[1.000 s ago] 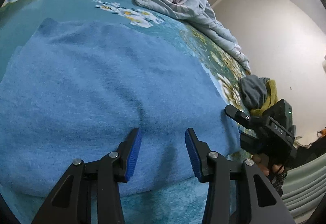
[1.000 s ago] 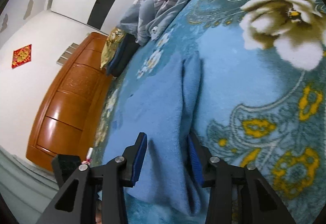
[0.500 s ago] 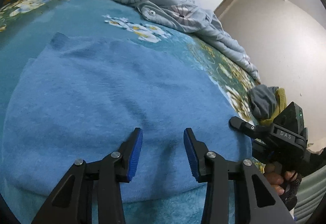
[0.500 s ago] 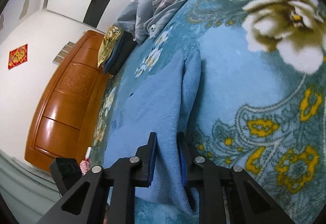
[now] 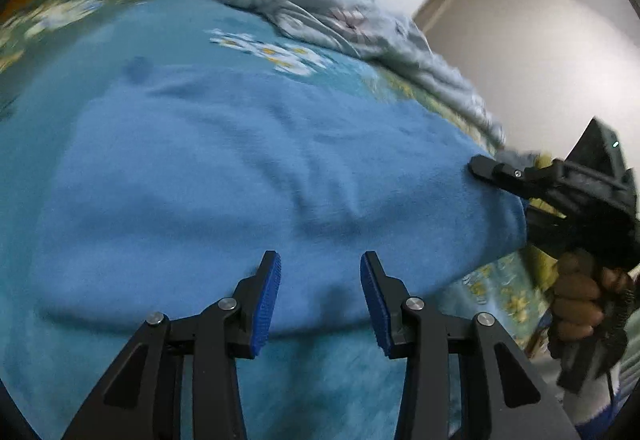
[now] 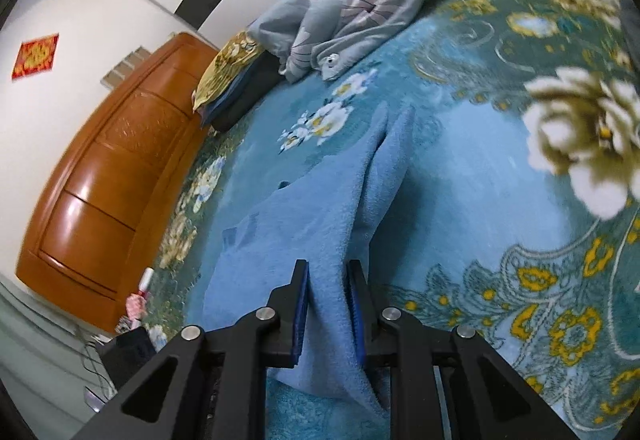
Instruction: Fold clothes
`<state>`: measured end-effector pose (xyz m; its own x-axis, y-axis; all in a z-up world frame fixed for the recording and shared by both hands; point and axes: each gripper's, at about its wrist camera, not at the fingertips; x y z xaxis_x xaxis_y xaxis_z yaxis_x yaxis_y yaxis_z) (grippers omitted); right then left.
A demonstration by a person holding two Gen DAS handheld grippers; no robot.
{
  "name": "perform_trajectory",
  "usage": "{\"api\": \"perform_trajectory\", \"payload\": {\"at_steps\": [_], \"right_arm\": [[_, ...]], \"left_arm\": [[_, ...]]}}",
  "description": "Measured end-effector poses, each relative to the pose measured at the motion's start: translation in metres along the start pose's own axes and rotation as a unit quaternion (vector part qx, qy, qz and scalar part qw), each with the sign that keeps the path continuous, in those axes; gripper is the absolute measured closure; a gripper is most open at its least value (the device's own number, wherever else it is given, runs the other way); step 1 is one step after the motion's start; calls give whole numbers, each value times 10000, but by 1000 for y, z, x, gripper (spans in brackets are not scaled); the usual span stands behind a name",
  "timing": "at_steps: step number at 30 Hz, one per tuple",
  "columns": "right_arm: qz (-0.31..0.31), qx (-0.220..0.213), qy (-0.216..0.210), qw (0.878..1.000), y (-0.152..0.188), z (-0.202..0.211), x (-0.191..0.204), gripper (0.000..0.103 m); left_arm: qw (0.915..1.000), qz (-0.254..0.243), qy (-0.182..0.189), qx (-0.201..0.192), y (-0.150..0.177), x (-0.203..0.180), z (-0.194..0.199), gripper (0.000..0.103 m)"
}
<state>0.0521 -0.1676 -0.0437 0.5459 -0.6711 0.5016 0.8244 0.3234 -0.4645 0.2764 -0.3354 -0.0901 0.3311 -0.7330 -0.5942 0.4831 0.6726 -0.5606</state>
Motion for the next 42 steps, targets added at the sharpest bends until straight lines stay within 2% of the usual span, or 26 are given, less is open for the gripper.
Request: {"api": "perform_trajectory", "payload": {"at_steps": [5,11,14,18,23,27,29,31,32,34,36,42], "right_arm": [[449,-35,108,9989,-9,1,44,84],[1217,-64,45,9925,-8,-8,118,84],[1564,-28,-53,9877,-2,-19,156,84],[1956,197,2,9805,22,-60,200,84],[2209,748,326,9719,59,-118,221,84],[2407,811,408,9663,75,-125,225,80],[2450,763,285,9661,77,-118,223,72],[2434,891,-177,9657,78,-109,220,70],[2415,978,-449,9644,79,-103,217,66],[2389,954,-717,9637,80,-88,203,64],[2287,754,-630,9685,77,-73,183,64],[1382,420,-240,9892,64,-33,100,64]], "left_arm": [[9965,642,13,-540,-2,40,56,60],[9892,1005,-179,-1054,-4,72,101,60],[9867,1155,-203,-1123,-1,83,112,60],[9848,1294,-302,-1116,5,91,123,60],[9832,1409,-451,-1070,15,99,136,60],[9805,1535,-516,-1113,19,107,145,60],[9797,1585,-451,-1144,16,108,146,60],[9795,1612,-291,-1176,13,106,146,60],[9801,1577,-205,-1187,12,103,146,60],[9827,1410,-24,-1201,8,94,145,60],[9850,1227,182,-1197,4,83,141,60],[9907,543,533,-1124,-18,46,122,58]]}}
Point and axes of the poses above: each gripper's, at about its wrist camera, not at the fingertips, and z roughly against the way its jaws point, x to its left, y to its underside, and after that the axes turned 9 degrees about y, right-handed
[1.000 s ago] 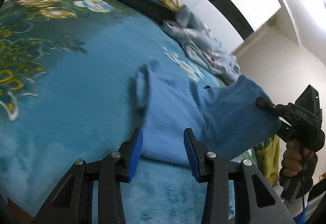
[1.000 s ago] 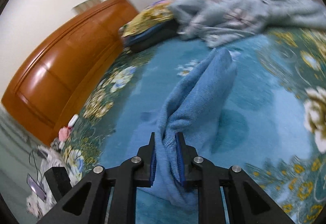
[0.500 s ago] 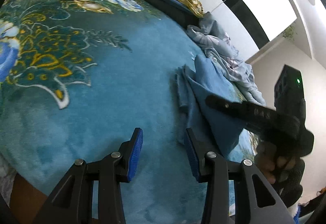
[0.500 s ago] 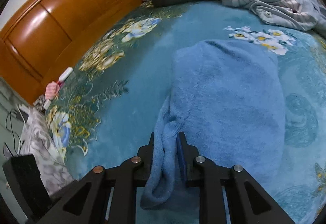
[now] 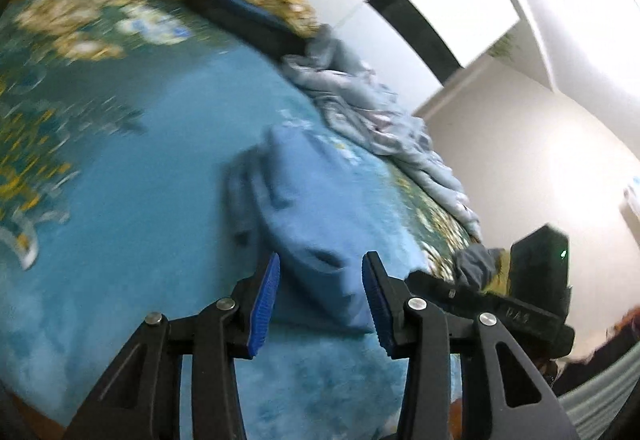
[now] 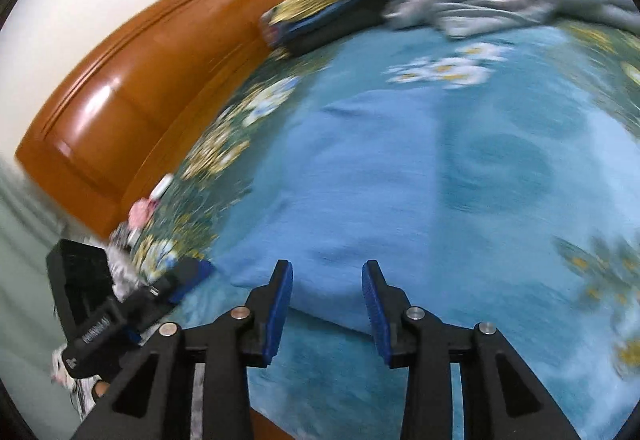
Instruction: Fold clothes
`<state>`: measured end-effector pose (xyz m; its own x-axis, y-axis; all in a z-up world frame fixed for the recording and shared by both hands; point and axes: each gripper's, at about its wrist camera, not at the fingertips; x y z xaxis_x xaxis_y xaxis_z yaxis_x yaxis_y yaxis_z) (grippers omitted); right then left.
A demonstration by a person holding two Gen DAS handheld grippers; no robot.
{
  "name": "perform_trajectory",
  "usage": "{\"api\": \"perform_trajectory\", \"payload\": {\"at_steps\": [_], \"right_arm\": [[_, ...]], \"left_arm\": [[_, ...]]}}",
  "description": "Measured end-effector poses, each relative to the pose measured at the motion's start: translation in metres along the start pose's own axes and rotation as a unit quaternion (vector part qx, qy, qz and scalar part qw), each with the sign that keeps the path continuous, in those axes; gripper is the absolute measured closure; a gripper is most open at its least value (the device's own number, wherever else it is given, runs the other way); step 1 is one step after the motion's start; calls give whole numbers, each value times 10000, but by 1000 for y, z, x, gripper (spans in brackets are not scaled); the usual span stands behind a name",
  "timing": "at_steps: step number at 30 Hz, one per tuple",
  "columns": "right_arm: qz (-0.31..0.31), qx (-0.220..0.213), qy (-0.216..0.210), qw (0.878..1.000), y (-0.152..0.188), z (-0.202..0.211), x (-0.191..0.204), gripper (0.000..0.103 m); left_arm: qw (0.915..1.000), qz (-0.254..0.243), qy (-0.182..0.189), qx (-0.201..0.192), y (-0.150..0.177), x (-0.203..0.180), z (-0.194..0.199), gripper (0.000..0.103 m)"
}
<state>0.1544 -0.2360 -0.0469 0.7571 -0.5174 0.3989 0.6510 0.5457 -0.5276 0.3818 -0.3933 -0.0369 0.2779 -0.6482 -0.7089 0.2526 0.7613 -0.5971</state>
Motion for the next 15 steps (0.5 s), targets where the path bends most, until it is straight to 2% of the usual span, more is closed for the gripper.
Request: {"api": "perform_trajectory", "payload": {"at_steps": [5,8,10,11,14,15], "right_arm": [[-543,-111,124,9984,18,18,-39,64],[-773,-96,154,9968,33,20,-52,63],[-875,7,150,9961,41,18,-60,63],[-915,56,157,9957,45,16,-64,64],[-1035,91,195,9944,49,15,-74,64],[-1062,84,189,9941,50,15,-76,64]], "left_arm": [[9992,-275,-181,231,-1,-13,-29,56],[9990,-45,-344,278,8,1,-36,56],[9991,128,-321,230,12,11,-33,56],[9993,178,-270,197,15,16,-31,59],[9988,3,-480,129,20,16,-30,90],[9983,-32,-577,119,22,18,-30,91]]}}
Point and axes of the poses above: each gripper's, at about its wrist camera, not at the fingertips, and z roughly against the way its jaws point, x to its left, y to its underside, and after that the axes turned 9 degrees about y, right-handed
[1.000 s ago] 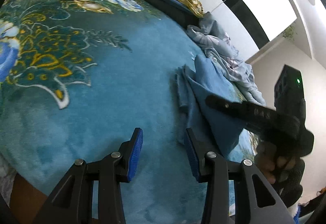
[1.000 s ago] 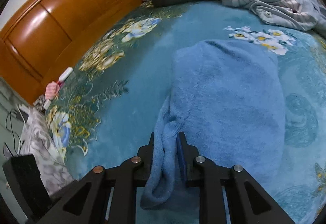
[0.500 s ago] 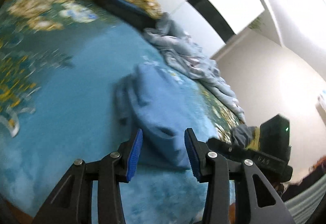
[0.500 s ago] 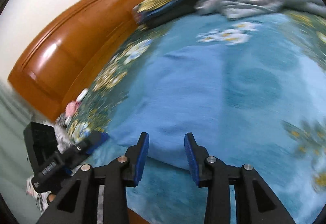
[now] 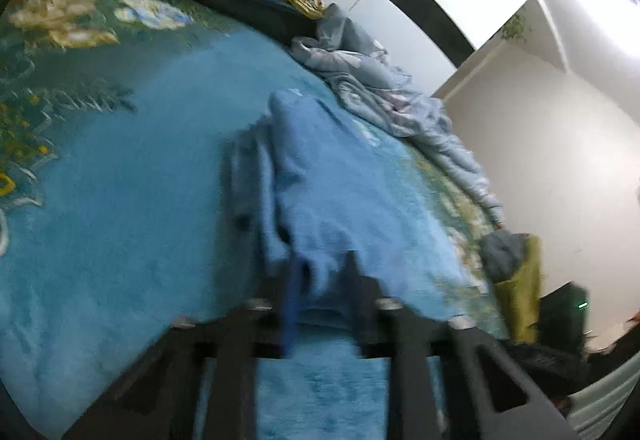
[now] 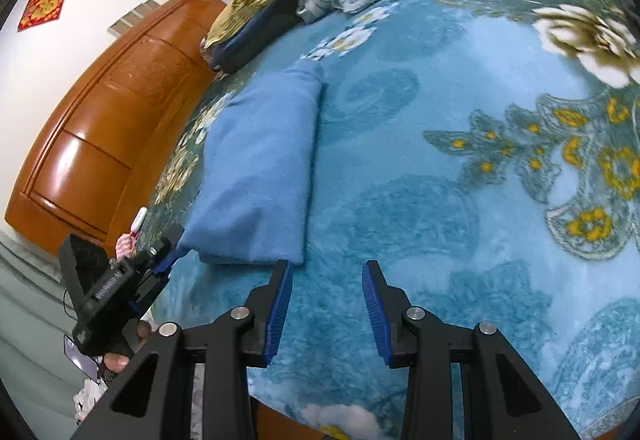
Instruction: Fold clothes
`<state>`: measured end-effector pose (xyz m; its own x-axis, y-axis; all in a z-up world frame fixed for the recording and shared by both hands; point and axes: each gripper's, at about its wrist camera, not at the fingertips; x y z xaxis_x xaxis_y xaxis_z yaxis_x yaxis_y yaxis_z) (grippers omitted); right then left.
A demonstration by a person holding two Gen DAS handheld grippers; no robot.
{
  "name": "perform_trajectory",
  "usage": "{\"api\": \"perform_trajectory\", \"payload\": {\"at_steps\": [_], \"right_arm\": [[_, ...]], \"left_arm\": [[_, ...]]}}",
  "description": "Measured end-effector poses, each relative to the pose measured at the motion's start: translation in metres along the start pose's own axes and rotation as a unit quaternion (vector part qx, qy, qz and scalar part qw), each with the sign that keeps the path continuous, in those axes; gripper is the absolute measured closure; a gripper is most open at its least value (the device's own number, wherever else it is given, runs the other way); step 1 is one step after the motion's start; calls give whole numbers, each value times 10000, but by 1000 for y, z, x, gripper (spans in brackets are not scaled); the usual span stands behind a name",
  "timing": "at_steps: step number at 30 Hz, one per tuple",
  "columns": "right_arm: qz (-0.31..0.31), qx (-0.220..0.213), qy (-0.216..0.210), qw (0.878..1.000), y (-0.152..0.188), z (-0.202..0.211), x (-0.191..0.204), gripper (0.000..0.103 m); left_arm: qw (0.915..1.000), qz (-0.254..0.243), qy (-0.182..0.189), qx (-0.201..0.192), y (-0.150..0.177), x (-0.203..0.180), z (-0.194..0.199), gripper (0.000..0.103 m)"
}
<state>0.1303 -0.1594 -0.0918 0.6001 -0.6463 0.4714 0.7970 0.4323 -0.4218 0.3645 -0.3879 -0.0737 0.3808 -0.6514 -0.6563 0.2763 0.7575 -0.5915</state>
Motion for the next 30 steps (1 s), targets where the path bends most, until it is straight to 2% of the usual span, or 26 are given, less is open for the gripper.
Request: {"api": "perform_trajectory", "payload": {"at_steps": [5,8,11,13,14,15,16,18,20,23,25,28,30], "right_arm": [[-49,-130,88,9999,-1,2,-7,64],[-85,-50,70,9999,1,-2,-13,64],[-81,-18,76,9999,4,-6,-15,64],[-53,-19,47,10000,4,-7,-15,64],[-24,-31,17,10000,4,-7,-14,64],[12,-41,-20,10000,3,-9,-11,64],[50,-36,-61,10000,2,-11,-8,64],[126,5,-158,9998,0,-17,0,64],[208,55,-257,9994,0,-25,9,62],[273,142,-326,9990,-1,-39,18,60],[316,199,-372,9986,-2,-49,25,60],[314,185,-454,9983,-3,-57,30,59],[333,194,-591,9975,-3,-60,34,59]], "left_arm": [[9979,184,-608,129,11,23,-4,98],[9981,462,-373,156,11,36,-5,98],[9995,288,-1,142,2,27,1,97],[9997,88,233,58,-11,18,8,89],[9996,-13,277,9,-18,14,10,69],[9997,-146,175,-49,-26,11,8,41],[9994,-323,-3,-124,-37,8,3,33],[9971,-651,-336,-224,-58,5,-9,31],[9953,-808,-531,-65,-79,10,-32,31],[9968,-646,-290,383,-108,33,-71,31],[9966,-429,-311,629,-121,50,-92,31],[9949,-297,-345,901,-128,67,-110,31],[9939,-258,-231,1042,-127,73,-118,33]]}}
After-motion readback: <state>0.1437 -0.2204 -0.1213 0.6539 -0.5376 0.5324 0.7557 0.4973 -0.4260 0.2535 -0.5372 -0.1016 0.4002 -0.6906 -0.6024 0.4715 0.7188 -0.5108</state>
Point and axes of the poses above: each gripper's, at about its wrist camera, not at the fingertips, and z roughly against the way its jaws point, x to its left, y to its underside, and after that the axes turned 9 degrees about y, right-handed
